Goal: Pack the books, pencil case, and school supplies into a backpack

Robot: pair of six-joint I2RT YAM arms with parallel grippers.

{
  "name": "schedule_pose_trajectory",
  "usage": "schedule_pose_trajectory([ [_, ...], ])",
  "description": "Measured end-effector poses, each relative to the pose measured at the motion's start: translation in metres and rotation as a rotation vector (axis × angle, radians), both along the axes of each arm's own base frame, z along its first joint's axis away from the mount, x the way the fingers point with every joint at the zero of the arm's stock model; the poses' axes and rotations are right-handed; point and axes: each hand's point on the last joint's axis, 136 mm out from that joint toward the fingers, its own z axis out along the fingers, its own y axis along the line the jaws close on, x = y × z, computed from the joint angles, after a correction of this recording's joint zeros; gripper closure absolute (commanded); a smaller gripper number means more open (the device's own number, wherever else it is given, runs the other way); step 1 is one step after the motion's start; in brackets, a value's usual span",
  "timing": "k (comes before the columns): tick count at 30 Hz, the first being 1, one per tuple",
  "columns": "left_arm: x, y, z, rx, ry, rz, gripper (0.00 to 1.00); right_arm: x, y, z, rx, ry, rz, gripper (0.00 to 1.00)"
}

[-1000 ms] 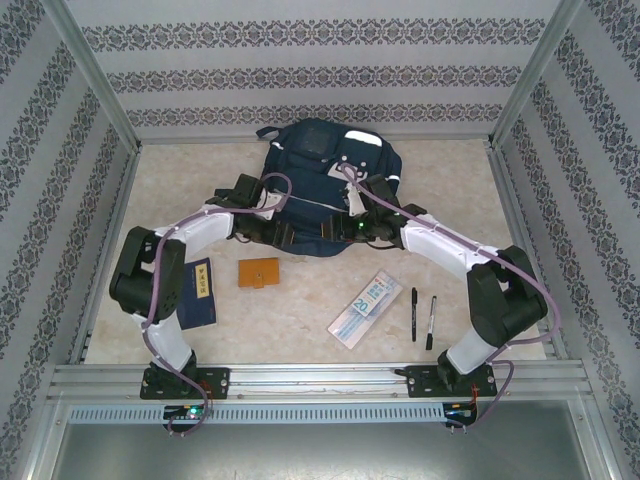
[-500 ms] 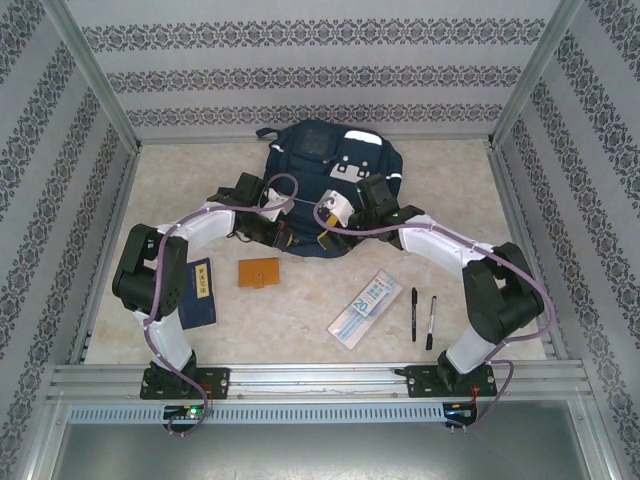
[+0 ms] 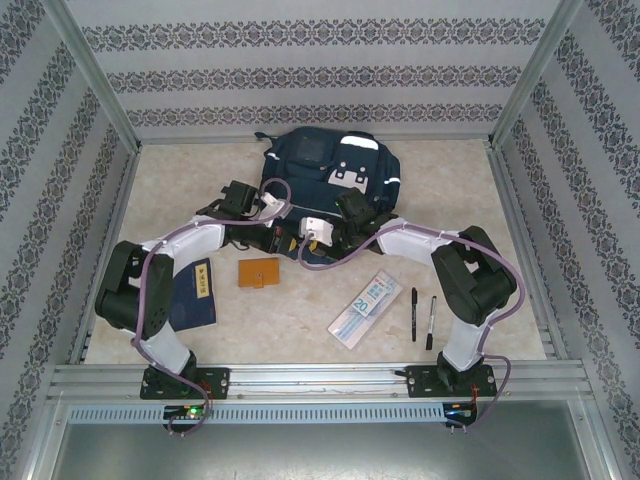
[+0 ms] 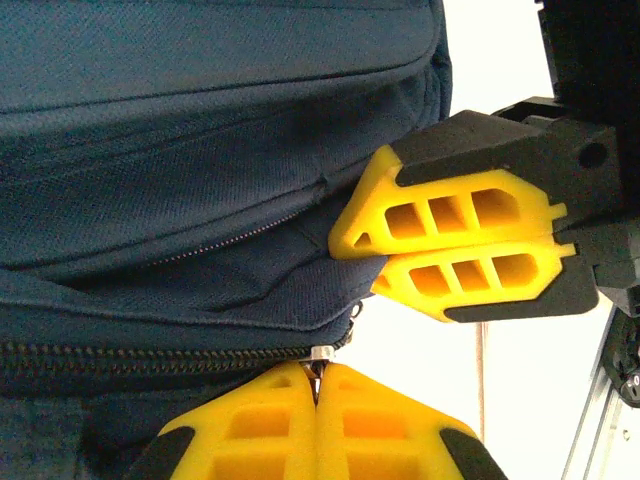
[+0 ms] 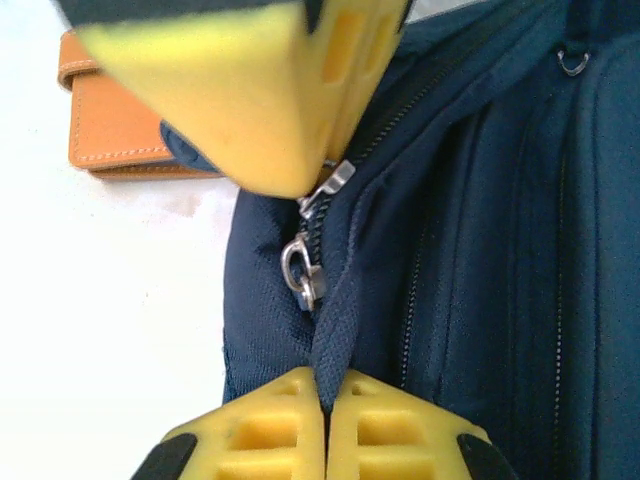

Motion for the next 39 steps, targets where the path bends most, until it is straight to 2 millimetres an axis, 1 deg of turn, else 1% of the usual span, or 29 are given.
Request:
schedule_pose_trajectory([
  [2,0.0,0.002,0.005,-0.016,-0.019,-0.001,1.0,-0.001,-0.002,0.007,0.009,-0.019,-0.001,1.0],
  [5,0.002,0.006,0.016,-0.015,-0.072,-0.006,1.0,-0.004,-0.009,0.022,0.021,-0.074,0.009,1.0],
  [7,0.005,0.011,0.025,-0.015,-0.109,-0.004,1.0,-0.006,-0.017,0.032,0.013,-0.118,0.011,1.0],
  [9,0.013,0.022,0.028,-0.01,-0.13,0.025,1.0,-0.009,-0.027,0.035,-0.012,-0.151,0.01,1.0],
  [13,0.033,0.054,0.019,0.087,-0.167,0.122,1.0,-0.016,-0.046,0.029,-0.059,-0.167,0.005,1.0],
  [15,0.04,0.063,0.011,0.147,-0.185,0.145,1.0,-0.019,-0.057,0.025,-0.079,-0.16,-0.008,1.0],
  [16,0.043,0.066,0.004,0.174,-0.183,0.151,1.0,-0.02,-0.062,0.022,-0.087,-0.154,-0.019,0.92],
  [18,0.049,0.067,-0.009,0.193,-0.158,0.15,1.0,-0.019,-0.073,0.019,-0.097,-0.139,-0.052,0.69],
  [19,0.051,0.066,-0.014,0.191,-0.144,0.145,1.0,-0.019,-0.078,0.019,-0.097,-0.13,-0.069,0.64],
  [21,0.049,0.058,-0.018,0.172,-0.128,0.125,1.0,-0.019,-0.08,0.024,-0.075,-0.114,-0.097,0.59],
  [22,0.046,0.051,-0.016,0.155,-0.124,0.108,1.0,-0.02,-0.078,0.03,-0.052,-0.107,-0.107,0.57],
  [23,0.043,0.041,-0.012,0.131,-0.129,0.086,0.97,-0.022,-0.076,0.035,-0.028,-0.099,-0.113,0.55],
  [24,0.04,0.032,-0.008,0.103,-0.131,0.066,0.82,-0.024,-0.073,0.042,-0.001,-0.091,-0.115,0.52],
  [25,0.036,0.023,-0.003,0.075,-0.135,0.043,0.71,-0.026,-0.069,0.048,0.025,-0.089,-0.112,0.5],
  [27,0.029,0.012,0.005,0.036,-0.14,0.009,0.61,-0.03,-0.061,0.056,0.06,-0.085,-0.106,0.47],
  [28,0.027,0.011,0.008,0.026,-0.145,0.001,0.59,-0.032,-0.056,0.058,0.074,-0.081,-0.099,0.46],
  [30,0.021,0.013,0.009,0.02,-0.152,-0.007,0.58,-0.037,-0.044,0.056,0.088,-0.055,-0.088,0.4],
  [32,0.016,0.018,0.007,0.017,-0.149,-0.006,0.55,-0.036,-0.032,0.05,0.088,-0.025,-0.081,0.39],
  [35,0.012,0.029,0.0,0.031,-0.151,0.004,0.51,-0.025,-0.013,0.038,0.072,-0.001,-0.083,0.39],
  [38,0.012,0.037,-0.004,0.047,-0.17,-0.002,0.5,-0.012,-0.002,0.02,0.044,0.027,-0.097,0.4],
  [39,0.013,0.038,-0.004,0.046,-0.179,-0.008,0.5,-0.01,0.002,0.013,0.033,0.039,-0.098,0.42],
])
